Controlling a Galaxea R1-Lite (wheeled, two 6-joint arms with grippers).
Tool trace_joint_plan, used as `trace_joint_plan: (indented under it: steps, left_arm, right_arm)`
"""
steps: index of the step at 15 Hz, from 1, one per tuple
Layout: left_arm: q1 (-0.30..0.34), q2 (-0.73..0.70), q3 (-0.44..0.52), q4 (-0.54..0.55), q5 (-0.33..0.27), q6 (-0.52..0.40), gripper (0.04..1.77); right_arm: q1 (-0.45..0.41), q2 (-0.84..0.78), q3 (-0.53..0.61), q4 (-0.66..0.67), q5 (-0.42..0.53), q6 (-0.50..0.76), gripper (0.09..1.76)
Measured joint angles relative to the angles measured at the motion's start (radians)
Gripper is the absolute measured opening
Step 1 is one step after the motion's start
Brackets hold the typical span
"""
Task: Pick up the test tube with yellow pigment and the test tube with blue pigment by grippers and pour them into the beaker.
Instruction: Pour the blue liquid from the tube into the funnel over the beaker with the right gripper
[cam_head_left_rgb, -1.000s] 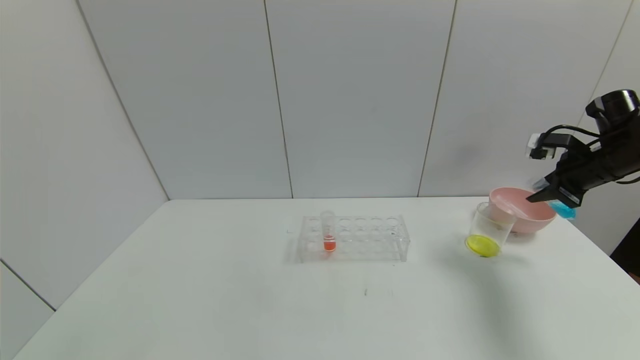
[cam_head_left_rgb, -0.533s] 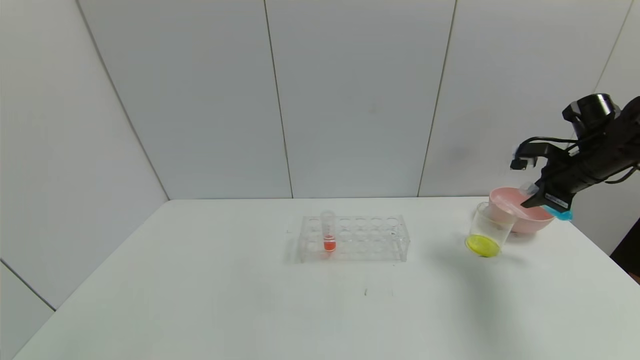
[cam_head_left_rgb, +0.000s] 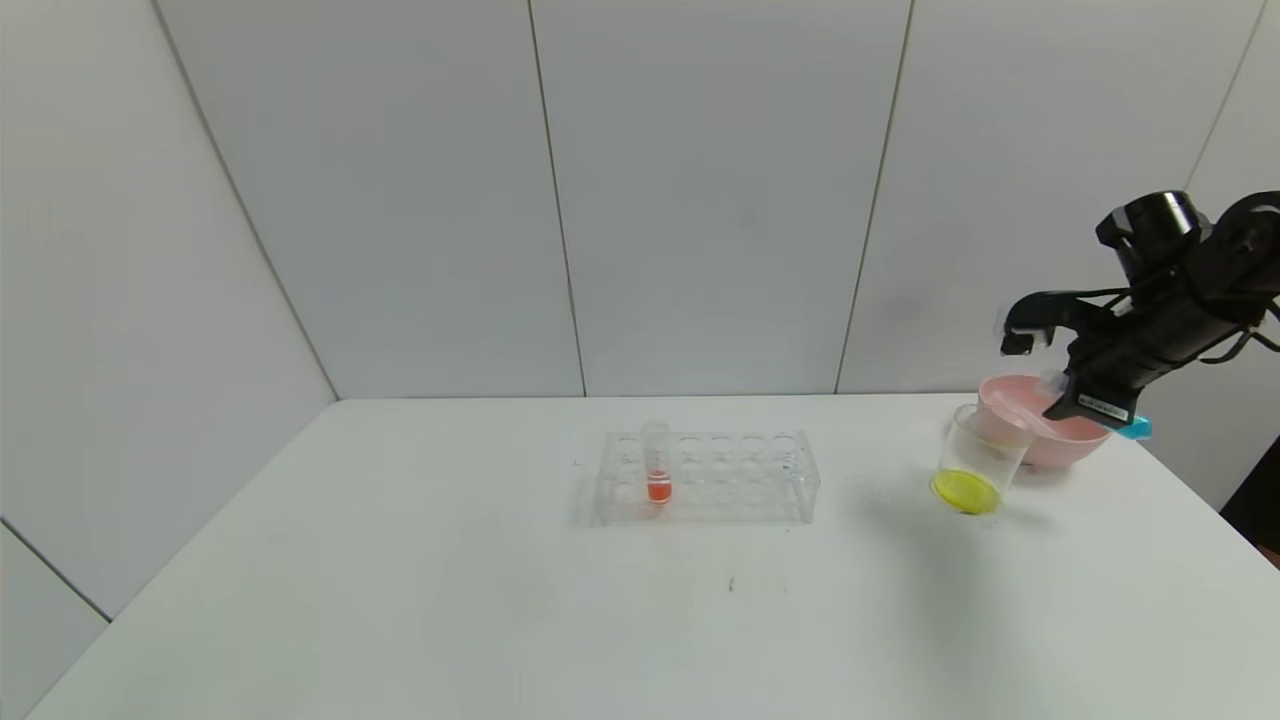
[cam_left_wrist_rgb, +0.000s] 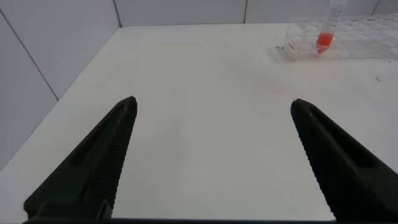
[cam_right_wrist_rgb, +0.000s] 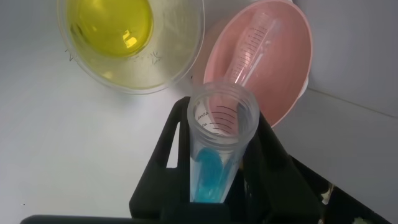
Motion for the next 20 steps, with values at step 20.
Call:
trace_joint_plan:
  steps: [20]
  left_arm:
    - [0.0, 0.0, 0.0, 0.0, 0.0, 0.0, 1.76]
  right_arm:
    - [0.085, 0.044, 0.0, -0.047, -0.316, -0.137, 0.54]
